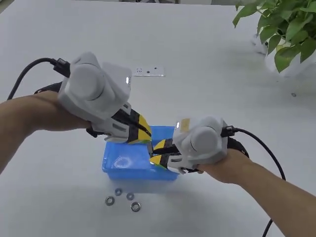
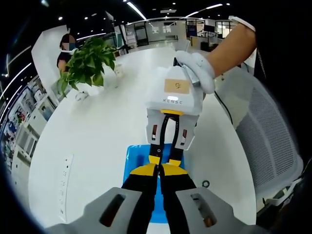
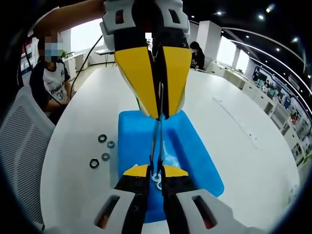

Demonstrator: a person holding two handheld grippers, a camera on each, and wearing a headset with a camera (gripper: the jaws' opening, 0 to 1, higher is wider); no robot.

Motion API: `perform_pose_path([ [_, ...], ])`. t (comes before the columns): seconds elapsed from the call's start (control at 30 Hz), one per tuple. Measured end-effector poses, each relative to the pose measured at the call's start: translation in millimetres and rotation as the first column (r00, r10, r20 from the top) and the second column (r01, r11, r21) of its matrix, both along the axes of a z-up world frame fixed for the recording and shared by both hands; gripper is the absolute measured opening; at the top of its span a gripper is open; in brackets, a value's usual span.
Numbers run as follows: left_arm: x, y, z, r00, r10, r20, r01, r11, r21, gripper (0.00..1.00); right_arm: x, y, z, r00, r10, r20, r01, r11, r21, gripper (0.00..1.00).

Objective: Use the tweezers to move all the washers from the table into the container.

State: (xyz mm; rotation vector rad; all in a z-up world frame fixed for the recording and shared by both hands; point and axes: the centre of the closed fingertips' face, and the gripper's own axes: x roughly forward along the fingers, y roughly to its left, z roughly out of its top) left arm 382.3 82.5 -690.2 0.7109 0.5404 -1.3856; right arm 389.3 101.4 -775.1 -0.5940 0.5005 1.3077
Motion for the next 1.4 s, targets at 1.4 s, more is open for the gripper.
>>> perform_pose_path([
  [1.4, -55.7, 19.0, 33.3, 0.999, 0.02, 0.028, -0.02, 1.0, 0.0, 0.06, -56.4, 18.8, 35.0, 0.996, 0.066, 0.063, -0.066, 0.998, 0.0, 0.1],
])
